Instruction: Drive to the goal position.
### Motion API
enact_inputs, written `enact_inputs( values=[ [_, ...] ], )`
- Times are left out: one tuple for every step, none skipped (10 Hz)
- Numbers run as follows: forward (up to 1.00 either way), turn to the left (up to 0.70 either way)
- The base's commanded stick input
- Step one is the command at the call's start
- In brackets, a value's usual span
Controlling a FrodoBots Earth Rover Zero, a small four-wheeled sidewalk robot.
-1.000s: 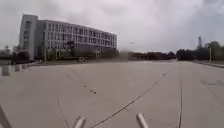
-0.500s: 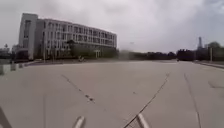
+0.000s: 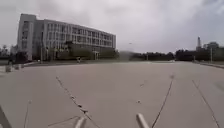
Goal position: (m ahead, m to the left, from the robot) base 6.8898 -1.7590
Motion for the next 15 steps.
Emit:
enact_inputs(
  values=[
    [0.7,-0.35],
    [0.7,-0.35],
    [0.7,-0.35],
    [0.7,-0.35],
    [0.7,-0.11],
    [0.7,0.0],
    [0.7,0.0],
    [0.7,0.0],
    [0.7,0.0],
    [0.7,0.0],
    [0.7,0.0],
    [0.7,0.0],
    [0.7,0.0],
    [0.7,0.0],
    [0.7,0.0]
  ],
)
